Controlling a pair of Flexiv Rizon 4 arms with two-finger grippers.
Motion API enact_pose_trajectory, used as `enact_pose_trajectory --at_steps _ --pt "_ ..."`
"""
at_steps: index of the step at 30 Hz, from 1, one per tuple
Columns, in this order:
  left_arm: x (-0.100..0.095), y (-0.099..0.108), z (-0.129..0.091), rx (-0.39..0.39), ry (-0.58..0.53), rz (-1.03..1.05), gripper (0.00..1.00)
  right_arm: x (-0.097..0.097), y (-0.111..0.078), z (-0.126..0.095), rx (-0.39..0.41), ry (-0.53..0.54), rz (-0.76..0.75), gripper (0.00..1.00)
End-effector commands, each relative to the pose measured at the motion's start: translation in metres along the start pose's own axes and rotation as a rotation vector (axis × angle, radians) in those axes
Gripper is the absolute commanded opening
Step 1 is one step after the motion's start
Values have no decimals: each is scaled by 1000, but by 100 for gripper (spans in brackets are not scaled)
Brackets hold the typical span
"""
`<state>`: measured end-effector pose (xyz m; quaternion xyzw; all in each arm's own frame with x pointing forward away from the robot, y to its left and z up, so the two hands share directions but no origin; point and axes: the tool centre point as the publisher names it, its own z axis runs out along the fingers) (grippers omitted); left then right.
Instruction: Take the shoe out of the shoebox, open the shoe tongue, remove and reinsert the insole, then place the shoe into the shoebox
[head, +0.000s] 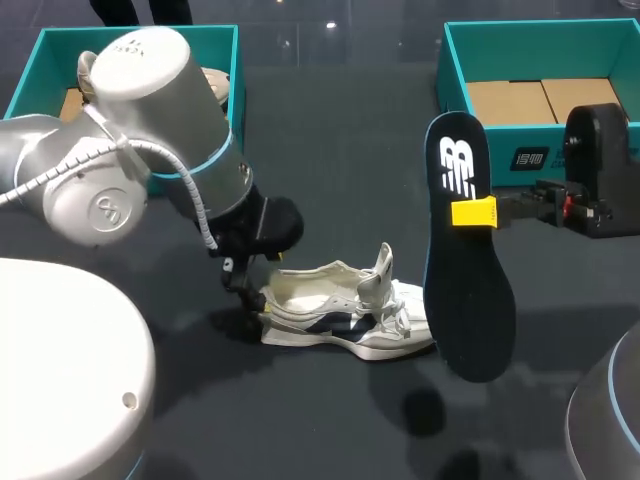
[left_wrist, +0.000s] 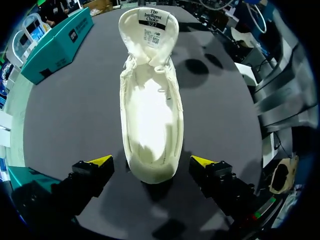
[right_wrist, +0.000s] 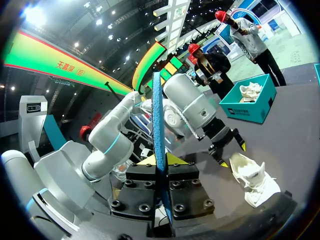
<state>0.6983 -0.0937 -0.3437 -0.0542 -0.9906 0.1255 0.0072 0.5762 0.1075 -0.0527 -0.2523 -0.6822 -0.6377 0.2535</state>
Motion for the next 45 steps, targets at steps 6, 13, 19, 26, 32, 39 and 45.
enact_pose_trajectory --at_steps 6,13,19,26,32,39,45 --pt "3 -10 -4 -56 -6 3 100 5 -4 -1 -7 -10 0 0" --pt "-3 -28 -9 -65 -8 43 100 5 -4 -1 -7 -10 0 0" --pt "-17 -56 -3 -54 0 79 100 5 -4 -1 -7 -10 0 0" --pt "-44 -81 27 -91 7 85 100 5 -4 -1 -7 -10 0 0" --pt "-61 -86 46 -92 38 73 100 5 -4 -1 -7 -10 0 0" --pt "-60 -89 68 -109 49 67 99 5 -4 -1 -7 -10 0 0" --pt "-52 -87 73 -118 47 67 48 5 -4 -1 -7 -10 0 0"
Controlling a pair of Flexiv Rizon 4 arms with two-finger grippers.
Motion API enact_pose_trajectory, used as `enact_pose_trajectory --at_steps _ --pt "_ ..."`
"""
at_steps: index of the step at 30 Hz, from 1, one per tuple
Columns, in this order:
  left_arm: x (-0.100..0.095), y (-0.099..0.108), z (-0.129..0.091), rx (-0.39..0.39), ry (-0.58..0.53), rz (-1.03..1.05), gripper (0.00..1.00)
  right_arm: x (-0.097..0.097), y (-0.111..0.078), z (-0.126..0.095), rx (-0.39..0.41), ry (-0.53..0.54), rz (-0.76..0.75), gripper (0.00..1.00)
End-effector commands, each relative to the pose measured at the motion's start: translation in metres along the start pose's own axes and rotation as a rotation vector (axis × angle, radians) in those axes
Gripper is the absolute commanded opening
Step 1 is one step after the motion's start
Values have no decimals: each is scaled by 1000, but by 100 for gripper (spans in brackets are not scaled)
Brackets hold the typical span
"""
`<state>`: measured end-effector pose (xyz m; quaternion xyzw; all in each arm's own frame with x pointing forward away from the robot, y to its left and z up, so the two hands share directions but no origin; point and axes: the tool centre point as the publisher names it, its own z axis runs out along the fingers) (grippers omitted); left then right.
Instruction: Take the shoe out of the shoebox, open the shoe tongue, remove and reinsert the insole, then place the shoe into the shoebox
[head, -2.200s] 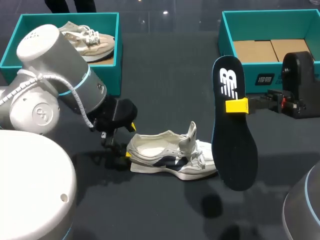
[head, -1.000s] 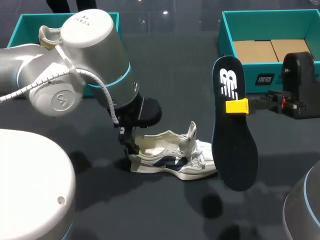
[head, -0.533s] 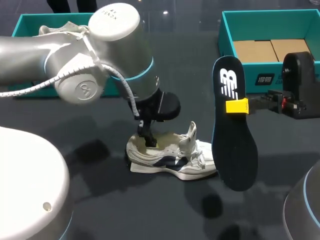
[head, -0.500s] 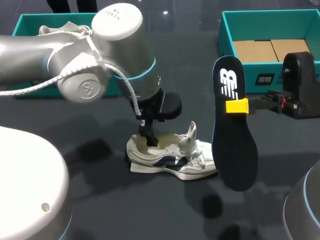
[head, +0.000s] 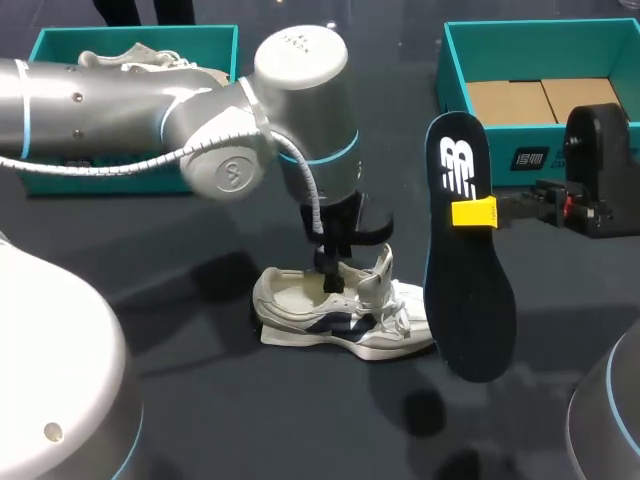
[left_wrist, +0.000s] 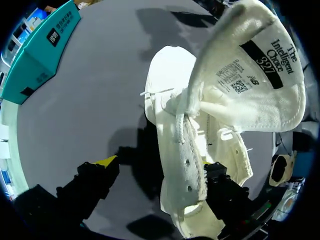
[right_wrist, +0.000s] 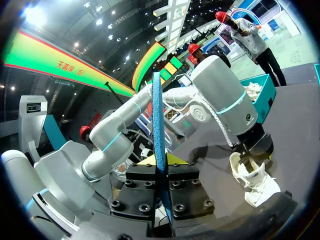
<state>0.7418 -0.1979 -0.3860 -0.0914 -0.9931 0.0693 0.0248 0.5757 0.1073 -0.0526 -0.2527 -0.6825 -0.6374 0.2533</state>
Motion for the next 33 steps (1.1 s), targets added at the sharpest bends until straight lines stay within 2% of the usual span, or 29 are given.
enact_pose_trajectory --at_steps 1,4,5,6,7,8,16,24,30,33 --pt "4 -2 8 -12 -1 -8 46 4 -4 0 -7 -9 0 0" --pt "5 0 12 -20 17 -13 44 4 -4 0 -7 -9 0 0" --pt "5 0 13 -22 20 -14 39 4 -4 0 -7 -9 0 0" --pt "5 1 13 -24 24 -16 28 4 -4 0 -7 -9 0 0" --pt "5 1 14 -24 25 -17 8 4 -4 0 -7 -9 0 0" --pt "6 2 14 -25 26 -18 0 4 -4 0 -7 -9 0 0" --pt "9 7 6 -13 43 -4 0 4 -4 0 -7 -9 0 0" --pt "7 7 -9 25 121 80 0 4 -4 0 -7 -9 0 0" --pt "13 -2 -32 35 176 279 0 4 -4 0 -7 -9 0 0" --pt "18 -8 -43 12 190 415 0 4 -4 0 -7 -9 0 0"
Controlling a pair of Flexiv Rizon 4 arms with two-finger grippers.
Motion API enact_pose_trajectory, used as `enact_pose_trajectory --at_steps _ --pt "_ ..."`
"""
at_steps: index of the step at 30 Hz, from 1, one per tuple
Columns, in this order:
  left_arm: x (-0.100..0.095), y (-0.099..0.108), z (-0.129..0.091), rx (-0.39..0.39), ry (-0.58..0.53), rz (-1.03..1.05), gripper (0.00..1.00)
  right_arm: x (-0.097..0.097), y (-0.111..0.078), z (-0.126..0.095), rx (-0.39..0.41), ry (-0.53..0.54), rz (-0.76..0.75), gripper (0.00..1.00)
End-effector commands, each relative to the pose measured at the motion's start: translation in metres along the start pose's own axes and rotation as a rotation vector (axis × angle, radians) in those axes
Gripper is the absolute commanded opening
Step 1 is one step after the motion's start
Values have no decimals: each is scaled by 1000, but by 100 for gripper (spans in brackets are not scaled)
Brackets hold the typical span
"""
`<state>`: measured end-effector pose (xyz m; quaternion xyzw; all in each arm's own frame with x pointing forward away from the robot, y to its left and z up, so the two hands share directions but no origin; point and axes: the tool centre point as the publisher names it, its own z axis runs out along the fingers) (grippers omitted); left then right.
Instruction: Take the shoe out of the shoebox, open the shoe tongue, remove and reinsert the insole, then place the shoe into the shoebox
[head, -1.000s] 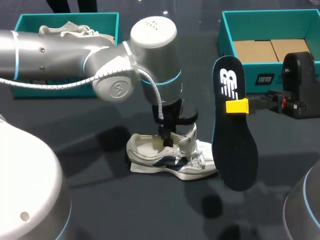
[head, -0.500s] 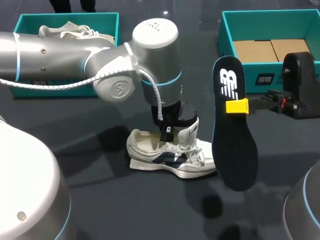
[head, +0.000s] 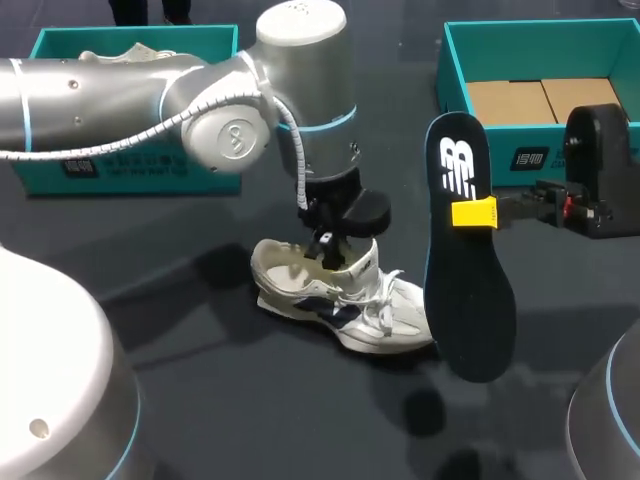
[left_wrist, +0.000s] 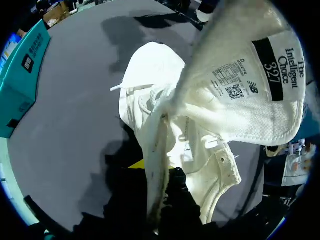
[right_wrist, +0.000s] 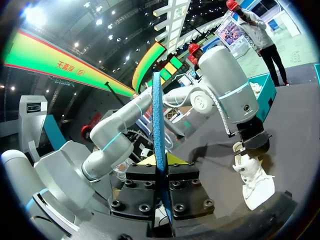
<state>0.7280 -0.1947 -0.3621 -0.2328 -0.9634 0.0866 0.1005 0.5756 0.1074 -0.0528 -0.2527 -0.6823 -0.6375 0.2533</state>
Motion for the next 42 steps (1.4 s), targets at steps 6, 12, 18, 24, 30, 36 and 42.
enact_pose_trajectory --at_steps 6,12,18,24,30,36,42 --pt "15 -19 -37 -132 8 477 0 4 -4 -1 -6 -9 0 0" --pt "15 -19 -37 -132 8 477 0 4 -4 -1 -6 -9 0 0" --pt "15 -19 -37 -132 8 477 0 4 -4 -1 -6 -9 0 0" --pt "22 -18 -45 -252 7 849 0 4 -4 -1 -6 -9 0 0" --pt "21 -16 -50 -338 -19 971 0 4 -4 -1 -6 -9 0 0" --pt "22 -19 -44 -377 -4 966 0 4 -4 -1 -6 -9 0 0" --pt "28 -30 -28 -376 -18 1065 0 4 -4 -1 -6 -9 0 0"
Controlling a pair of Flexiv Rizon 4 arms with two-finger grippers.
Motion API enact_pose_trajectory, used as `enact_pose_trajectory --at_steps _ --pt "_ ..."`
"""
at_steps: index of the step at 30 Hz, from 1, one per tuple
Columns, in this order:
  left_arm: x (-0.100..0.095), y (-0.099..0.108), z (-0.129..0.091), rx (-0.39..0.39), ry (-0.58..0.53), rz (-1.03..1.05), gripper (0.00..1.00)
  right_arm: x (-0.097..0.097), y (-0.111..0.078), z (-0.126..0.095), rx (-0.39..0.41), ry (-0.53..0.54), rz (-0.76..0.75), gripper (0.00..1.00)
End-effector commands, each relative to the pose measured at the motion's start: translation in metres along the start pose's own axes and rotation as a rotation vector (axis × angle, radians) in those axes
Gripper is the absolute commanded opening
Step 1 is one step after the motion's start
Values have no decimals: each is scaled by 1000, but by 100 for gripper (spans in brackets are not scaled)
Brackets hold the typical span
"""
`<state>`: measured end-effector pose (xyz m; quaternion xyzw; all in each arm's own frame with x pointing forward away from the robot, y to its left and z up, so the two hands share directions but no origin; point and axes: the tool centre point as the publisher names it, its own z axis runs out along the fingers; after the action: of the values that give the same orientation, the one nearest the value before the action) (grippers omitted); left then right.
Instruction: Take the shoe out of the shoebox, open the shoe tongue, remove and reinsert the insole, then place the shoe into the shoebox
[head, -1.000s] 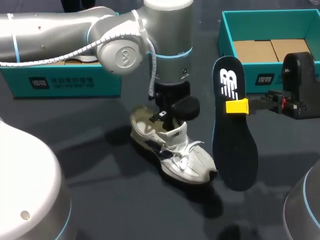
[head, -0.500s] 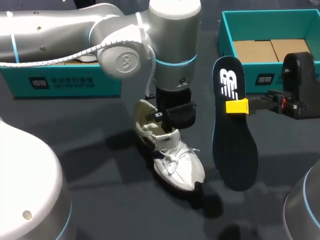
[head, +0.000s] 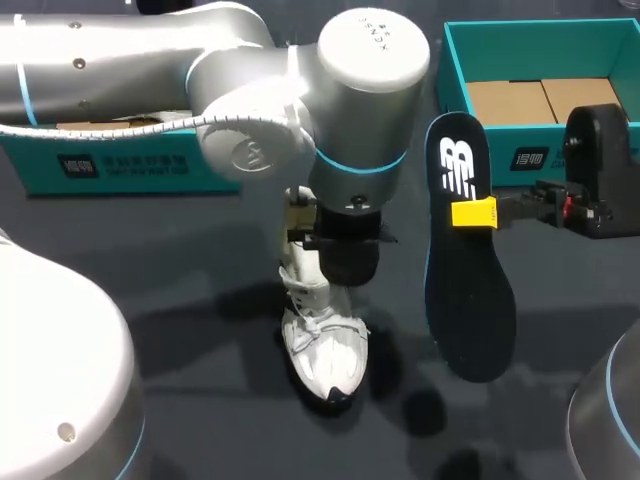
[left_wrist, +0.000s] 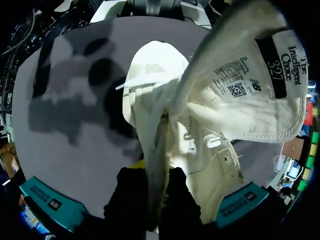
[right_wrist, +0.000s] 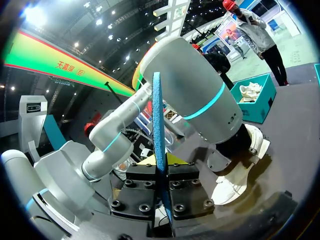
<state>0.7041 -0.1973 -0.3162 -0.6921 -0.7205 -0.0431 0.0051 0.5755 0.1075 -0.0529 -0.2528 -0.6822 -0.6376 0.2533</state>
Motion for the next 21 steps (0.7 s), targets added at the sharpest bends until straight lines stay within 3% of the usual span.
enact_pose_trajectory --at_steps 1,7,21 --pt "-9 -9 9 -18 -16 18 0 4 -4 -1 -6 -9 0 0" --pt "-16 -12 23 11 -28 44 0 4 -4 -1 -6 -9 0 0" --pt "-17 -5 31 25 -47 51 0 4 -4 -1 -6 -9 0 0"
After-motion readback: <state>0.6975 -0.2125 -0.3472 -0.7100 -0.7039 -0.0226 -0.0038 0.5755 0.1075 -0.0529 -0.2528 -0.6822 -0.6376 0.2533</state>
